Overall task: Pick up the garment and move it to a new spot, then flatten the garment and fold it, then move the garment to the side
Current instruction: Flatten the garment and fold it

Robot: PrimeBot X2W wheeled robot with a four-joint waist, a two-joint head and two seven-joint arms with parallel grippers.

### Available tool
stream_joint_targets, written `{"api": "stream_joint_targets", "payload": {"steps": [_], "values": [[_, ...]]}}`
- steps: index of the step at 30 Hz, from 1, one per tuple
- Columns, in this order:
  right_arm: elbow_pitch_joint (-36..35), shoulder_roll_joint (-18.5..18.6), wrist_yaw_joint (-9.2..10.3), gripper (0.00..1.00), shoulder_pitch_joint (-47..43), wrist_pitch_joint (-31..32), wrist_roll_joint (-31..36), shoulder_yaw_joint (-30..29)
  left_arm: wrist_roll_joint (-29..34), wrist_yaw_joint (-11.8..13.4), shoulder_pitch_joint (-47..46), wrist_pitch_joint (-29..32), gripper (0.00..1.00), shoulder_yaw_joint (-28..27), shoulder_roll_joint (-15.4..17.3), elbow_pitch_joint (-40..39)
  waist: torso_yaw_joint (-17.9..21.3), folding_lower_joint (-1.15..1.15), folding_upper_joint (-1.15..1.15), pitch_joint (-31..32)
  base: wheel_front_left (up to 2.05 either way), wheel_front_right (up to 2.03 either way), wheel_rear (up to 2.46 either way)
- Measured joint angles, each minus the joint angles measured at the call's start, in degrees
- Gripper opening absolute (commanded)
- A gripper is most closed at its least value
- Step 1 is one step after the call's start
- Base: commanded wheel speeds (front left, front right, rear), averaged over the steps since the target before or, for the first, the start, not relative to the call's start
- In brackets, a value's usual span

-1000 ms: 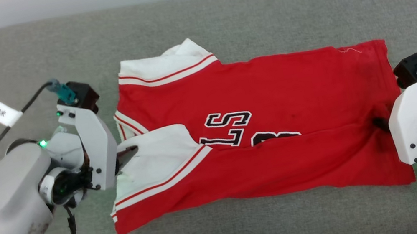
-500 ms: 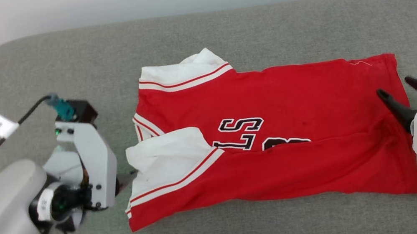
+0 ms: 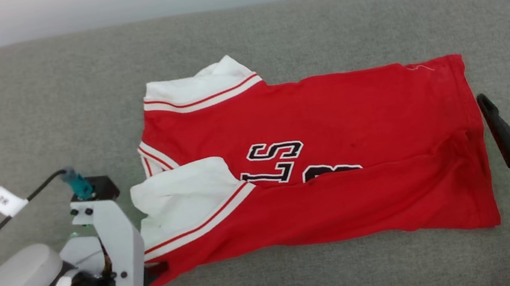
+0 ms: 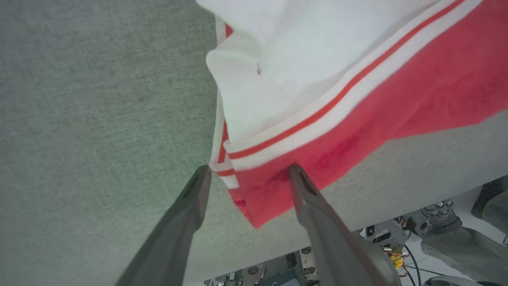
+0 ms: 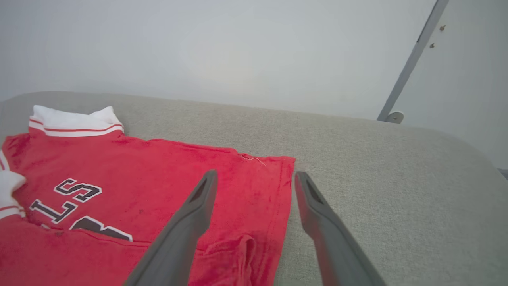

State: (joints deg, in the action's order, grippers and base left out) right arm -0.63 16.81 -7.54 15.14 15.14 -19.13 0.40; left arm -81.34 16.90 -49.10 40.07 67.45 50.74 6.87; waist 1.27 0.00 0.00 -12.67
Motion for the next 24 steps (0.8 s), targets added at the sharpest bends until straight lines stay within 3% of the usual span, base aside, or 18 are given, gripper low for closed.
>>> {"api": "stream_joint_targets", "payload": {"steps": [10,11,12,17,24], "values": [[-7.31,-4.38,0.00,1.00,-7.37,3.89,1.45,-4.10,-1.27,-5.65,2.18,-4.81,1.00,-1.49,-1.63,8.89,1.84,0.00,0.00,-2.84,0.00,0.00,0.00],[-7.56,-4.57,0.00,1.00,-8.04,5.08,1.37,-4.04,-1.32,-6.36,2.18,-4.98,0.74,-1.53,-1.85,9.57,1.97,0.00,0.00,-3.03,0.00,0.00,0.00],[-7.86,-4.54,0.00,1.00,-8.71,6.41,1.02,-3.89,-1.60,-7.16,2.20,-5.03,0.00,-1.63,-2.19,10.20,2.07,0.00,0.00,-3.20,0.00,0.00,0.00],[-8.84,-3.98,0.01,1.00,-10.86,14.82,-2.24,-2.97,-1.97,-9.37,2.18,-5.31,0.00,-1.88,-3.21,13.07,2.07,0.00,0.00,-3.36,0.00,0.00,0.00],[-9.22,-3.81,0.01,1.00,-11.28,23.99,-3.14,-4.41,-1.80,-10.18,1.74,-5.22,0.00,-1.65,-5.15,14.84,0.99,0.00,0.00,-2.98,0.00,0.00,0.00]]}}
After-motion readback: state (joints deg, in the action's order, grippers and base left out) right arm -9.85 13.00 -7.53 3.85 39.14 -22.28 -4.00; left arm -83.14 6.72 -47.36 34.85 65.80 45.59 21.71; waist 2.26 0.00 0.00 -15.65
